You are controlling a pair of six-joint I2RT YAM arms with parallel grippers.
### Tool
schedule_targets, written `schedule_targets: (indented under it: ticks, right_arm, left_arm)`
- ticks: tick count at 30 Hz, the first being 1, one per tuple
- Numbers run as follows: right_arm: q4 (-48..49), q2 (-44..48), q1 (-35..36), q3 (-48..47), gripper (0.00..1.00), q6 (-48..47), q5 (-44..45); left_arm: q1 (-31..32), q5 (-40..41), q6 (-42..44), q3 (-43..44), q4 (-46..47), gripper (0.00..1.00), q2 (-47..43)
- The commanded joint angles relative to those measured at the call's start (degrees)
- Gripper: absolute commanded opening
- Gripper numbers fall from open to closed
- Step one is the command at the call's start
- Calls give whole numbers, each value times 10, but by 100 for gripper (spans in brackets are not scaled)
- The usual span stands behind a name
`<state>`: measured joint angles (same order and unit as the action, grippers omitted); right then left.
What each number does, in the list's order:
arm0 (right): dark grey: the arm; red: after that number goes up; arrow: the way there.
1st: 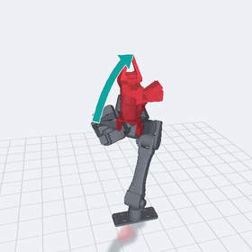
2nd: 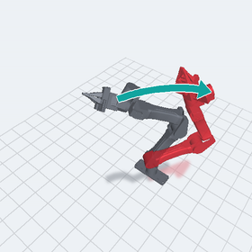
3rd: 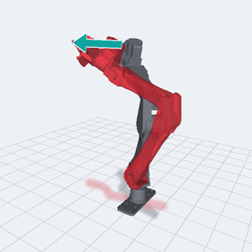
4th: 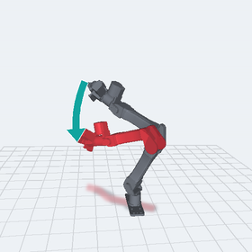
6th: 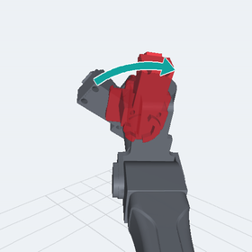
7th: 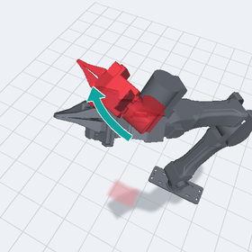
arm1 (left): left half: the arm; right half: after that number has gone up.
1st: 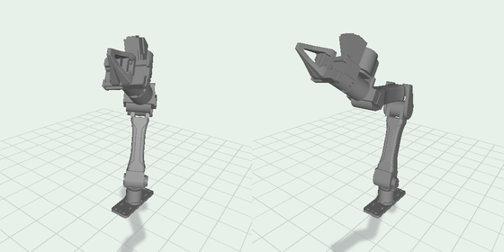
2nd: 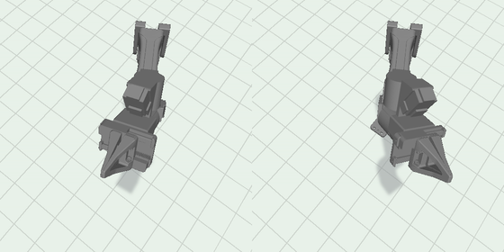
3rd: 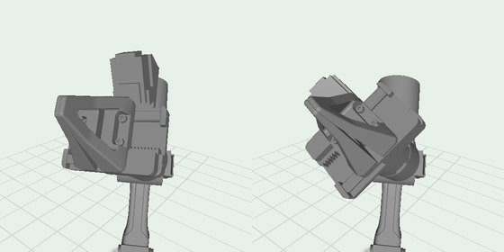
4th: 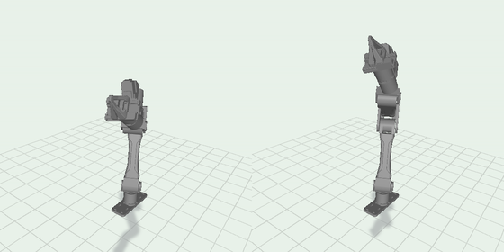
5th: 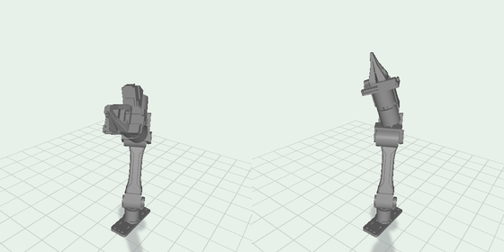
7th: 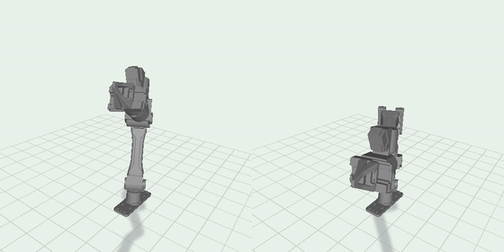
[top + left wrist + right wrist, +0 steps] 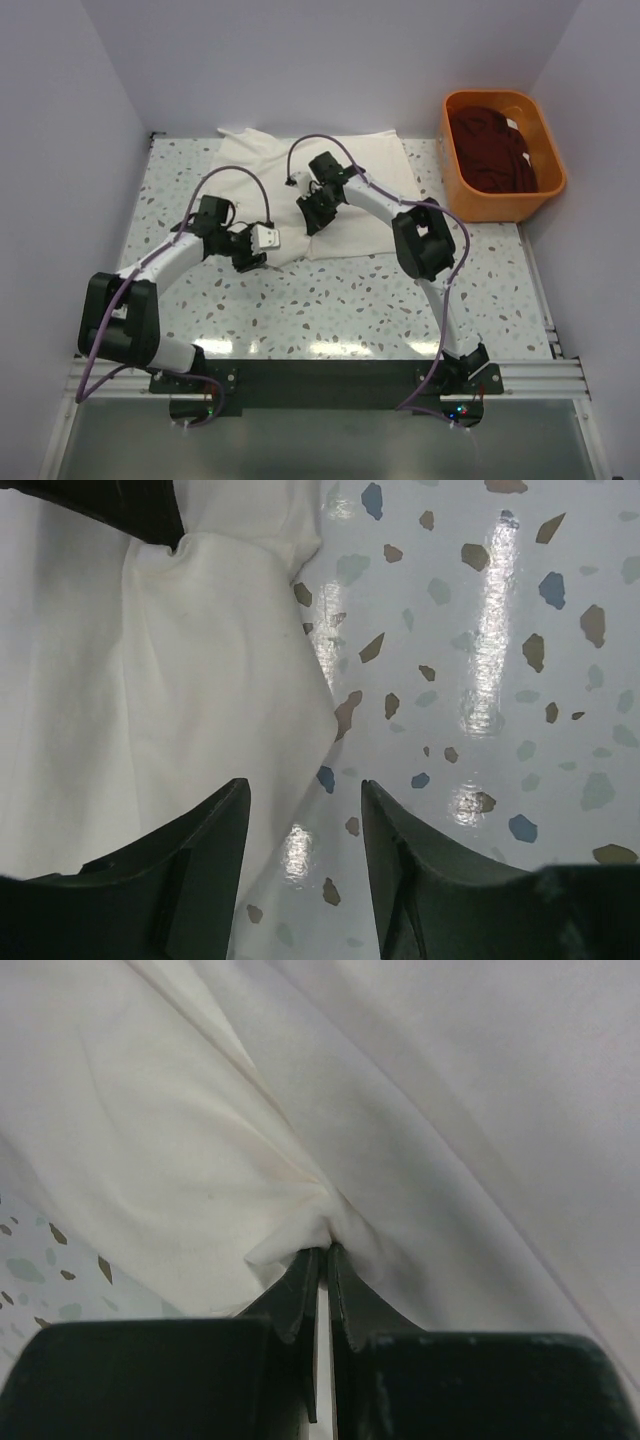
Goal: Fold and stack the t-shirts
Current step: Flatten the tshirt out
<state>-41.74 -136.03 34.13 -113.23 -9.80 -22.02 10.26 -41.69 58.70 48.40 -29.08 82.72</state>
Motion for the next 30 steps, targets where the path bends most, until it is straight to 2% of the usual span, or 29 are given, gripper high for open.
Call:
schedule_targets:
  ticks: [1,6,12,16,21,30]
  right_arm:
    - [4,-31,-10,-9,0,9,39]
    - [-9,-35,-13,-17,0,8,29]
    - [-13,-30,-15,-9,0,1,19]
    - [-19,-31,-16,-5,0,-1,14]
    - [-23,-33,-17,-6,0,-7,13]
    - [-30,-22,-16,-7,0,-5,2]
  left_arm:
    - [30,29,110,-47,110,54,-33]
    - [76,83,178,-146,260,56,-52]
    - [98,129,193,-186,389,58,-33]
    - [100,139,200,-192,425,57,-3]
    - [101,127,217,-201,455,50,8]
    - [100,50,87,-147,431,43,-24]
